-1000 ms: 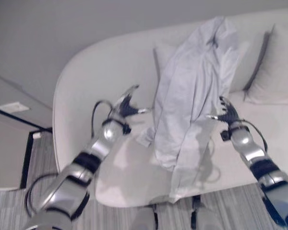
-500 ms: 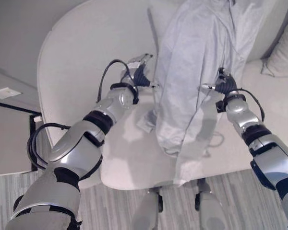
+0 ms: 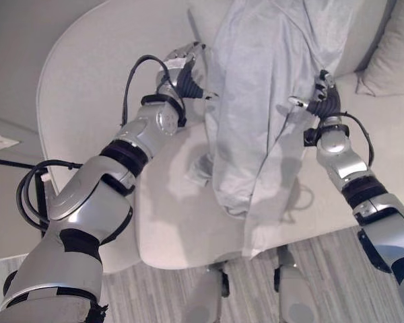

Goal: Hang the clothes on the sofa on the clothes rack.

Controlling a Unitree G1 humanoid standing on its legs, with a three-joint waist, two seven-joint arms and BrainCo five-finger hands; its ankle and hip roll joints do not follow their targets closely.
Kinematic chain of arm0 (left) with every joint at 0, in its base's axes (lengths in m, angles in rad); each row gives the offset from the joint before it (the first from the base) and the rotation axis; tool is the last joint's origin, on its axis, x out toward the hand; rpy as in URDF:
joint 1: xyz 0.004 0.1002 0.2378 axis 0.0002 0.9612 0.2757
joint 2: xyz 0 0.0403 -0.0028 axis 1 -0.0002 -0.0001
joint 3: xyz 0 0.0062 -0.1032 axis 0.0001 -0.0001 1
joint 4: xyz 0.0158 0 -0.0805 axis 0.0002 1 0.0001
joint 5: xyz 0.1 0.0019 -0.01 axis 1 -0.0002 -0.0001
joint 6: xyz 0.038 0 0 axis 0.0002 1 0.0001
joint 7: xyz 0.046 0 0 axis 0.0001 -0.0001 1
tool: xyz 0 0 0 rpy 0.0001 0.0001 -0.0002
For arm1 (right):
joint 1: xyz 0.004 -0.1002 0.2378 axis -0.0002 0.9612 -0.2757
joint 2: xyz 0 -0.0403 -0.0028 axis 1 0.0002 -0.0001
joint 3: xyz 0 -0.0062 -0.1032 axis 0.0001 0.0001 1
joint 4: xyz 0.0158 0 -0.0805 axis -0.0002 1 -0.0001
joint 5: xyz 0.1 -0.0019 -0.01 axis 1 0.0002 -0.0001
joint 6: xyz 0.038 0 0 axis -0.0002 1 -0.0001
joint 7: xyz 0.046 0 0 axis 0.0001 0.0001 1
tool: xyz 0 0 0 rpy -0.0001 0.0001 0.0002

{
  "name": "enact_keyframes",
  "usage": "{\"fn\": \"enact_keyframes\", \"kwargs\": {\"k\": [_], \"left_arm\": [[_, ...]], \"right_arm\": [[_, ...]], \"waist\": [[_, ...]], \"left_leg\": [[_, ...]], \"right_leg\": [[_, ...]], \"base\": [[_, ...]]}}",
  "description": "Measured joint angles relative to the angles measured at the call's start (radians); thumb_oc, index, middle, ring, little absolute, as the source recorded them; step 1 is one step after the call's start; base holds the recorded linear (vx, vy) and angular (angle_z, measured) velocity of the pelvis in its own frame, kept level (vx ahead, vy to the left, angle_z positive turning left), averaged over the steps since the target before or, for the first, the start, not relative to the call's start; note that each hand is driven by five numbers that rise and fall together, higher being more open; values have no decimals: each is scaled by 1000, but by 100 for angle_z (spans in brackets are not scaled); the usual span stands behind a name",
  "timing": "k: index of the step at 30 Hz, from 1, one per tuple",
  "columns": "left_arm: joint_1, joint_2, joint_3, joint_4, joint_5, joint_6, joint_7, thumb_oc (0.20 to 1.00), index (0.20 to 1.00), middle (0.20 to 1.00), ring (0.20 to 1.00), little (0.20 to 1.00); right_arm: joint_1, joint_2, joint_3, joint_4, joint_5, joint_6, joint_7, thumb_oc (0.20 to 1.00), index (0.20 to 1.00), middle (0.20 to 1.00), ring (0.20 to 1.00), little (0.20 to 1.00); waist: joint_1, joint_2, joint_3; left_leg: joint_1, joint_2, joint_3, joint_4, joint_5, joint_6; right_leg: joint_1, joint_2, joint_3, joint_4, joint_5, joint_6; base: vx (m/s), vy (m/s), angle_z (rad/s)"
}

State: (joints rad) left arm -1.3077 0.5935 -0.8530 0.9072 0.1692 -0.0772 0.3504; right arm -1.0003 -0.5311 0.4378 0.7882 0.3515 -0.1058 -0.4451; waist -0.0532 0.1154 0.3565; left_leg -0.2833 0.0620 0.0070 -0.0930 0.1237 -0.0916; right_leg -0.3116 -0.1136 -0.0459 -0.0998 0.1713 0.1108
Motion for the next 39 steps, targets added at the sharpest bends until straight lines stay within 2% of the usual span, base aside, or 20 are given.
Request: {"fn": "enact_keyframes", "kwargs": {"k": [7,20,22,24,25,27,33,34,39], "left_arm": [[-8,1,2,0,-9,1,8,1000,1000,1000,1000,1000],[-72,2,-11,25,-11,0,21,1000,1000,1000,1000,1000],[-105,4,-41,58,-37,-2,19,1000,1000,1000,1000,1000],[-116,27,-46,61,-48,-3,17,1000,1000,1000,1000,1000],[-145,49,-90,89,-49,-9,13,1000,1000,1000,1000,1000],[-165,66,-109,106,-50,-9,1,1000,1000,1000,1000,1000],[-184,90,-132,153,-88,-24,-11,1000,1000,1000,1000,1000],[-199,102,-153,179,-88,-31,-17,1000,1000,1000,1000,1000],[-215,111,-163,221,-90,-36,-43,1000,1000,1000,1000,1000]], "right_arm": [[13,-23,-59,-95,0,-10,-55,1000,1000,1000,1000,1000],[18,-53,-65,-92,23,-31,-64,1000,1000,1000,1000,1000],[3,-85,4,-56,59,-31,-22,1000,1000,1000,1000,1000],[-13,-87,42,-31,99,-32,19,1000,1000,1000,1000,1000],[-52,-90,114,24,149,-33,66,1000,1000,1000,1000,1000],[-73,-91,156,53,198,-31,112,1000,1000,1000,1000,1000],[-105,-86,206,90,300,-30,199,1000,1000,1000,1000,1000],[-144,-83,251,120,323,-29,216,1000,1000,1000,1000,1000],[-209,-65,299,129,336,-29,237,1000,1000,1000,1000,1000]], "waist": [[-28,-3,2],[-27,-18,11],[-27,-19,12],[-28,-20,11],[-28,-22,12],[-28,-22,12],[-26,-31,8],[-27,-41,8],[-27,-59,5]], "left_leg": [[-1,2,6,0,0,0],[-12,1,15,0,0,0],[-12,1,17,0,0,0],[-13,2,20,0,0,0],[-16,3,27,0,0,0],[-19,3,30,0,0,0],[-30,3,31,0,0,0],[-43,3,34,0,1,2],[-73,3,39,0,3,4]], "right_leg": [[-4,2,4,0,1,-1],[-22,2,18,0,8,0],[-22,2,20,0,9,0],[-26,3,24,0,9,-1],[-32,4,28,0,12,-1],[-37,5,30,0,13,-1],[-48,5,33,0,15,-2],[-65,5,38,0,20,-2],[-98,6,45,1,24,-3]], "base": [[2,-1,-2],[4,0,-2],[0,0,0],[3,-18,-7],[3,-7,-10],[3,-2,-4],[0,-4,-1],[2,-18,-8],[2,-5,-2]]}}
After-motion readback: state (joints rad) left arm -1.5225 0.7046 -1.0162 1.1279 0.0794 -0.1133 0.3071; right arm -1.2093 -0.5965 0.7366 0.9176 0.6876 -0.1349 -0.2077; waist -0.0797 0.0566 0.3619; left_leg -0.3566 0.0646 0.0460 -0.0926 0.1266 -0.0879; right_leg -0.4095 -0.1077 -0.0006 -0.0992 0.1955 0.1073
